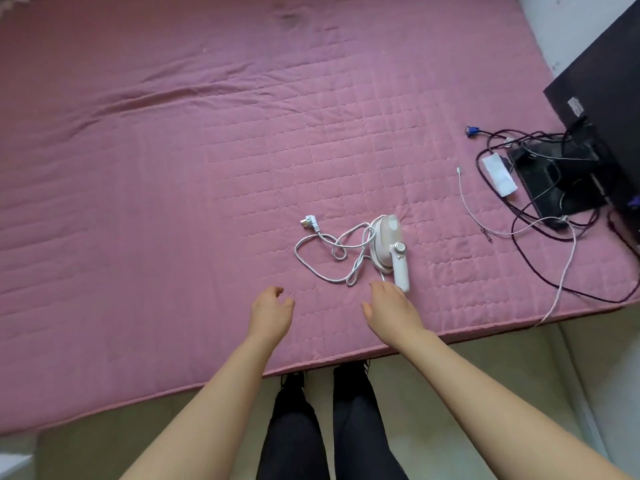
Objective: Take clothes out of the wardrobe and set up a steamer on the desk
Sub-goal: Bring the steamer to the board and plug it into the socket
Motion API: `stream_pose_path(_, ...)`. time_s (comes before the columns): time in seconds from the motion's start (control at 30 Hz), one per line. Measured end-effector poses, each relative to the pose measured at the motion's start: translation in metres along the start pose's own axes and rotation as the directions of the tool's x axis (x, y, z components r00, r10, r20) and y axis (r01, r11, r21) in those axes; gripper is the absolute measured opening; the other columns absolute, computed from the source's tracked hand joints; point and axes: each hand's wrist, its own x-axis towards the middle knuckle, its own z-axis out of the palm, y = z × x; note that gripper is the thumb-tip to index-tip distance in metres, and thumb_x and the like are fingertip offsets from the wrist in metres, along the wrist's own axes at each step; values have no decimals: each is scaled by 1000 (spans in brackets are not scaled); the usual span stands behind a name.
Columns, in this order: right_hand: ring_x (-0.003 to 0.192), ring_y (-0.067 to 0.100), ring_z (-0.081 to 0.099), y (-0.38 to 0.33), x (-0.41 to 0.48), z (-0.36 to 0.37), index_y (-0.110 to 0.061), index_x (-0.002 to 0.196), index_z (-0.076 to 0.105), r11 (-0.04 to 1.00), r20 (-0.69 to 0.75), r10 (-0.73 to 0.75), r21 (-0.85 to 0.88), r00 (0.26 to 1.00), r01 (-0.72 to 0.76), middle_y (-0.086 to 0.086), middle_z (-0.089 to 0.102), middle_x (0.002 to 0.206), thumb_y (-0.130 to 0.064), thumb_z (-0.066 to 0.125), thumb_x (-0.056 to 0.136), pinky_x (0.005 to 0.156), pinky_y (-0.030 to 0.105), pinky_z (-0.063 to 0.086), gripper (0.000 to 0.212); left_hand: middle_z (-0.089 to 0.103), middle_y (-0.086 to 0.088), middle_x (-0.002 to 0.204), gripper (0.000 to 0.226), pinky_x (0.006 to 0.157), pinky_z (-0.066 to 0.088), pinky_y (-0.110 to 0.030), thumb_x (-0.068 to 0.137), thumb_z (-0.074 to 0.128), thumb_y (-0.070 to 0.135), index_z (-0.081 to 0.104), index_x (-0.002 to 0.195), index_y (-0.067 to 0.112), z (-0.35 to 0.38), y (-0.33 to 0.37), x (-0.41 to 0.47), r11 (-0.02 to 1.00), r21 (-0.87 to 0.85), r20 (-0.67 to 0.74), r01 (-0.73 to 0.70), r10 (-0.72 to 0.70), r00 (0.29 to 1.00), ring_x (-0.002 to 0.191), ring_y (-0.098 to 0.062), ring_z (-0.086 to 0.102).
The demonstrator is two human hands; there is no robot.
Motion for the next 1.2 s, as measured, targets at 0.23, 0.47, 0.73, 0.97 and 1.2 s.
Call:
stream_pose_path(0.23, 110, 35, 52, 27, 103, 33, -6, 113, 49, 957, 71, 67, 279, 995, -84, 14, 57, 116, -34, 51, 91, 88, 43, 44, 35, 52, -10, 135, 49, 104, 39, -42, 88, 58, 27, 47, 132, 9, 61, 13, 83, 913, -297, 25, 279, -285, 958, 122, -29, 49)
stream_pose_path(0.47, 108, 35, 55, 42, 195, 75, -1, 112, 53, 811, 143, 259, 505, 955, -295, 15, 63, 112, -43, 52, 91, 80, 34, 41, 47, 36, -8, 149, 80, 106, 36, -40, 82, 67, 42, 30, 144, 8, 108, 7, 163, 857, -363, 34, 365, -380, 924, 132, -29, 39)
stream_pose_path(0.73, 100, 34, 55, 51, 242, 120, 2, 105, 49, 792, 113, 319, 514, 941, -330, 19, 58, 104, -44, 56, 90, 76, 34, 38, 49, 47, -11, 137, 82, 97, 39, -38, 73, 71, 54, 41, 133, 9, 138, 15, 226, 745, -504, 106, 436, -448, 888, 118, -30, 47)
stream_pose_path(0.97, 110, 38, 53, 52, 241, 135, 2, 114, 49, 929, 14, 270, 261, 963, -264, 21, 58, 115, -41, 56, 91, 88, 40, 43, 49, 42, -13, 136, 107, 104, 38, -47, 51, 78, 66, 39, 130, 5, 171, 46, 248, 781, -479, 45, 400, -433, 900, 126, -32, 42)
stream_pose_path(1.2, 105, 36, 55, 50, 238, 145, -9, 110, 50, 923, -11, 285, 273, 958, -271, 14, 57, 112, -25, 60, 87, 79, 39, 42, 29, 58, -18, 114, 61, 83, 48, -43, 71, 75, 19, 28, 109, 9, 204, 67, 246, 941, -228, -114, 249, -280, 953, 105, -39, 57)
